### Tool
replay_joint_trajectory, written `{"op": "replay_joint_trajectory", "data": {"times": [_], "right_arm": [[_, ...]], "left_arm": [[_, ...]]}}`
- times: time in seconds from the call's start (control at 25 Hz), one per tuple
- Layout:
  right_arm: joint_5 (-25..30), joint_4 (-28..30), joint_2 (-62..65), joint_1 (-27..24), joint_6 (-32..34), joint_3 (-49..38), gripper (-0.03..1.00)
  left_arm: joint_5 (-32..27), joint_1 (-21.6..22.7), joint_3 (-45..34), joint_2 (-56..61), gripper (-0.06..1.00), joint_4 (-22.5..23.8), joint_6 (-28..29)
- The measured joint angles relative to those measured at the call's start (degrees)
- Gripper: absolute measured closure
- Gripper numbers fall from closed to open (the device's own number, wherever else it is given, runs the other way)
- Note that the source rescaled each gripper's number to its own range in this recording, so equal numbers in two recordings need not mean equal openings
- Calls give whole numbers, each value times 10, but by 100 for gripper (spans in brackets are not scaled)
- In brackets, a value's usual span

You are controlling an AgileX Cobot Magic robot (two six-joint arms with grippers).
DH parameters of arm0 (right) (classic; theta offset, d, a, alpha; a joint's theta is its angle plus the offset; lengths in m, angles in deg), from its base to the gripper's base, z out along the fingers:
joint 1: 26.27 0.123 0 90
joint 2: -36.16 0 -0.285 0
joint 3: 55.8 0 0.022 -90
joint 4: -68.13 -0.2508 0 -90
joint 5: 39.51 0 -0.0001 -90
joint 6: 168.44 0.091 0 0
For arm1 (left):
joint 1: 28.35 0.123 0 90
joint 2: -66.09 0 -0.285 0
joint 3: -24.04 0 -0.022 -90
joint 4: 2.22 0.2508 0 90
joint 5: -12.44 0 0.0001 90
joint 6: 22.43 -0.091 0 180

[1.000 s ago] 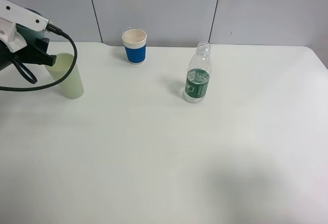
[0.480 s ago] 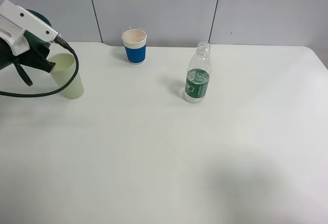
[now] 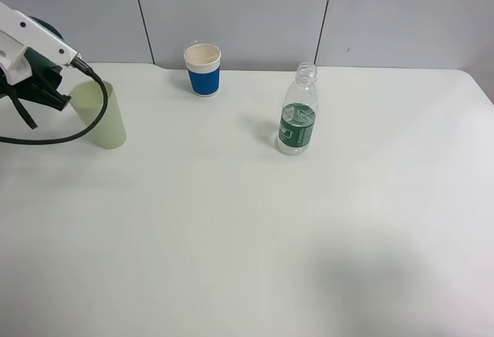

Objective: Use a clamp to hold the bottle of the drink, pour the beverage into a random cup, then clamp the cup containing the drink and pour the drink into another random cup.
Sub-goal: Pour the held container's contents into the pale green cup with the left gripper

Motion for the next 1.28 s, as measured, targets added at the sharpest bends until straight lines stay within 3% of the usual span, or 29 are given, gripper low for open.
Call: {"op": "replay_joint_trajectory", "data": {"times": [0.52,1.28], "right_arm": [[0,0,0,0,0,0,15],[0,0,0,0,0,0,15]], "left_arm": [[0,2,0,0,92,0,-65],[0,2,0,0,92,0,-116]]}}
